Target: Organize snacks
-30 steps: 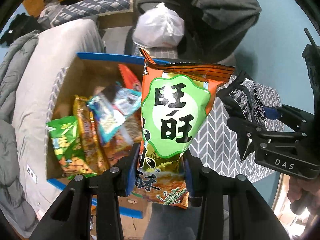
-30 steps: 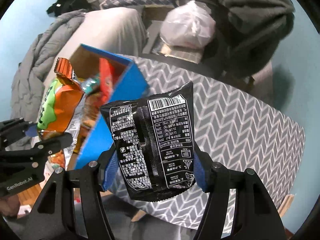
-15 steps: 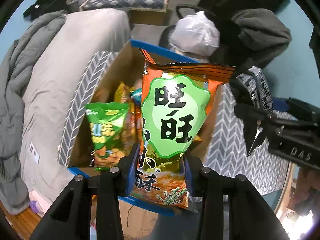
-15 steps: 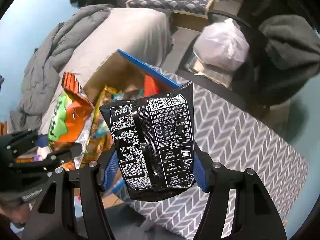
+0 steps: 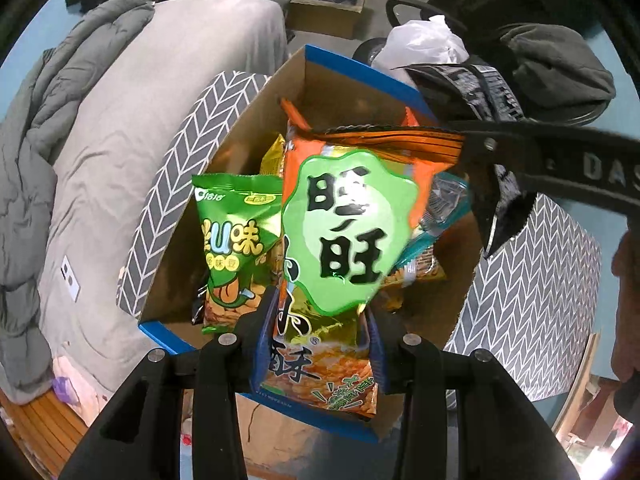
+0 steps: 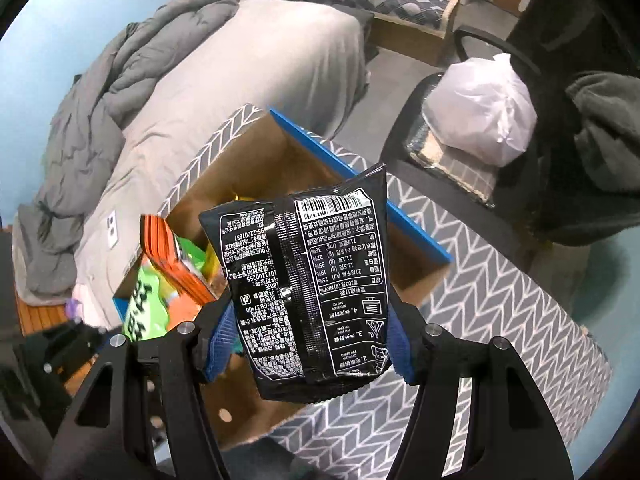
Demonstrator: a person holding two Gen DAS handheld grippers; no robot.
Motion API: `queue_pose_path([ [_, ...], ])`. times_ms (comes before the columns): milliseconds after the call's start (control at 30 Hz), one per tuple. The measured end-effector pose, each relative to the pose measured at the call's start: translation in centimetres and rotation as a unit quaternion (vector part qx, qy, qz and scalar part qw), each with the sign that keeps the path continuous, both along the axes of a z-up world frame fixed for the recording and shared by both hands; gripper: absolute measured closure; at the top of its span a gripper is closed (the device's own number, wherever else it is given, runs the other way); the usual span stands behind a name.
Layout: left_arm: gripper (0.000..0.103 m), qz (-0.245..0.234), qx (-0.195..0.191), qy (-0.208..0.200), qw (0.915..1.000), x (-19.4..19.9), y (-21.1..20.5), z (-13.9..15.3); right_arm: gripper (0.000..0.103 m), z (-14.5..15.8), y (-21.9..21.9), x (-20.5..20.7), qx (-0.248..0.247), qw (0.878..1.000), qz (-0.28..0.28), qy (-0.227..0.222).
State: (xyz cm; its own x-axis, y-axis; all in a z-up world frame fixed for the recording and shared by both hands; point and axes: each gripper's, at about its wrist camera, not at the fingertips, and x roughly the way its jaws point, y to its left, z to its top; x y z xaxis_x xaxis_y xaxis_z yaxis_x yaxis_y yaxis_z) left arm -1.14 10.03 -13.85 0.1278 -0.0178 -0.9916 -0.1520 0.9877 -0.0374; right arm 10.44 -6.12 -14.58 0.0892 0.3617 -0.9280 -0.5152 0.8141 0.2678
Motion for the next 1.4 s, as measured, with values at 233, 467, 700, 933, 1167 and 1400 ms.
queue_pose_path([
  [233,0.050,0.027,-0.003,-0.008,0.9996,-0.3,1.4,0.4,0.038,0.4,1.8,0.2,-0.017,1.000,0.019,-0.011],
  [467,0.035,0.045,0.004,-0.025,0.9987,-0.7,2.6,2.2,0.030,1.8,2.1,-0.2,-0.011,0.999,0.024,-0.022],
  [700,0.031,0.045,0.012,-0.044,0.9980,-0.7,3.0,4.7,0.027,4.0,1.0,-1.2,0.002,0.999,0.012,-0.037],
  [933,0.023,0.039,0.031,-0.080,0.9955,-0.9,3.1,8.0,0.023,7.0,-1.3,-2.7,0.014,0.998,-0.015,-0.064],
  [1167,0.023,0.029,0.034,-0.105,0.9935,-0.8,2.5,10.6,0.022,9.6,-3.2,-3.8,0.026,0.995,-0.048,-0.088],
  [1400,0.023,0.013,0.038,-0.129,0.9908,-1.0,1.5,12.6,0.022,11.1,-5.0,-5.0,0.031,0.991,-0.078,-0.100],
])
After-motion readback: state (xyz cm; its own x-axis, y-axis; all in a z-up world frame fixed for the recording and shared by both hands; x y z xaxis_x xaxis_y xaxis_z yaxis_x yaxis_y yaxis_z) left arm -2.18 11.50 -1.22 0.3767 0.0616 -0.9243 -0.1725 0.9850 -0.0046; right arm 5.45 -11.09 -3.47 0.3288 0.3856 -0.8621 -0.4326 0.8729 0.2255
